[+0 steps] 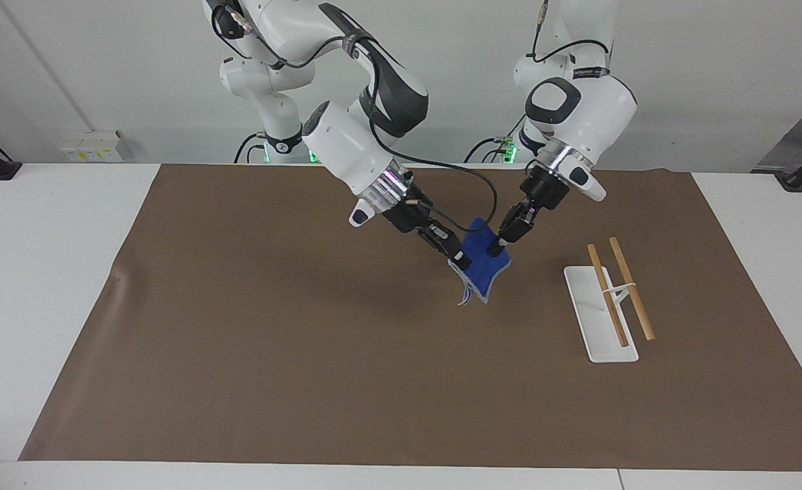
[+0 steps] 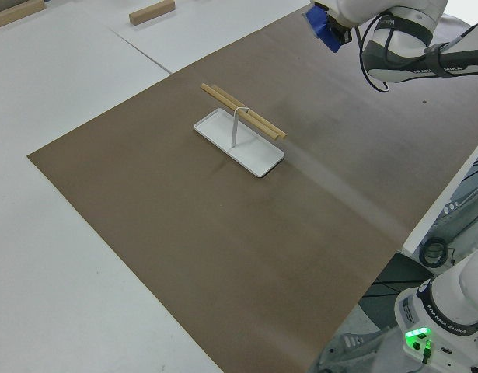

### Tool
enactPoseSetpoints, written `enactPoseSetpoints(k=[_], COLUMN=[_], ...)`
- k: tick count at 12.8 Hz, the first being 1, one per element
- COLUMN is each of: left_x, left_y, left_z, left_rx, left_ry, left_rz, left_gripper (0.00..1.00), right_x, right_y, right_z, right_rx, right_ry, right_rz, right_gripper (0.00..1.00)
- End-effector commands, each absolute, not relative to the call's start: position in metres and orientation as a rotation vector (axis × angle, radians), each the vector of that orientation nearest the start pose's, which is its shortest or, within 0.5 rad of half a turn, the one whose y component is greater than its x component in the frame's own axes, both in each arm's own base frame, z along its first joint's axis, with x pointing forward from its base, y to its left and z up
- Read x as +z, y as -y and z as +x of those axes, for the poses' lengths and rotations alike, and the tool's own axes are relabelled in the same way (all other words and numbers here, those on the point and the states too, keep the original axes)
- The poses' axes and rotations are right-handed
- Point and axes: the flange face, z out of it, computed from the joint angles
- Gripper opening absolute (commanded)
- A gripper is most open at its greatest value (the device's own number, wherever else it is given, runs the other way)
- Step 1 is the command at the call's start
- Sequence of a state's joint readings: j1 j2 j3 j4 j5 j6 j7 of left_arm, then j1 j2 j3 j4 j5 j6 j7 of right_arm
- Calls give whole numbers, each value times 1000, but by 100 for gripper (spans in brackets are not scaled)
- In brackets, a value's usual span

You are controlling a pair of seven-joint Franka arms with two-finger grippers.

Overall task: Right arm passes towel to left arm to hang
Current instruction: 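Grasp the towel with the left gripper while the right gripper releases, then carry the towel with the left gripper while the right gripper withdraws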

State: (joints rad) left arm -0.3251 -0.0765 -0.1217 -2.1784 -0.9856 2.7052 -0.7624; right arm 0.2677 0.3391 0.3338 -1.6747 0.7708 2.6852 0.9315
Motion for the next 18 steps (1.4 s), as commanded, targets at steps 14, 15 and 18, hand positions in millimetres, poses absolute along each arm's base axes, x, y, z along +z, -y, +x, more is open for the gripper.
enactPoseSetpoints(k=[14,15,18], left_x=[474,470,463], left_y=[148,132,73], left_z=[540,543,552], left_rx=[277,285,328], left_ry=[-1150,-1187,-1297], left_rz=[2027,2016,1969], left_gripper=[0,0,0], right_x=[491,492,494], right_y=[-232,-222,-188], right_z=[573,571,570], right_rx=[-127,-138,-164], right_ry=[-1017,-987,-886], right_rz=[-2358,-2440,-2653], right_gripper=[100,100,100])
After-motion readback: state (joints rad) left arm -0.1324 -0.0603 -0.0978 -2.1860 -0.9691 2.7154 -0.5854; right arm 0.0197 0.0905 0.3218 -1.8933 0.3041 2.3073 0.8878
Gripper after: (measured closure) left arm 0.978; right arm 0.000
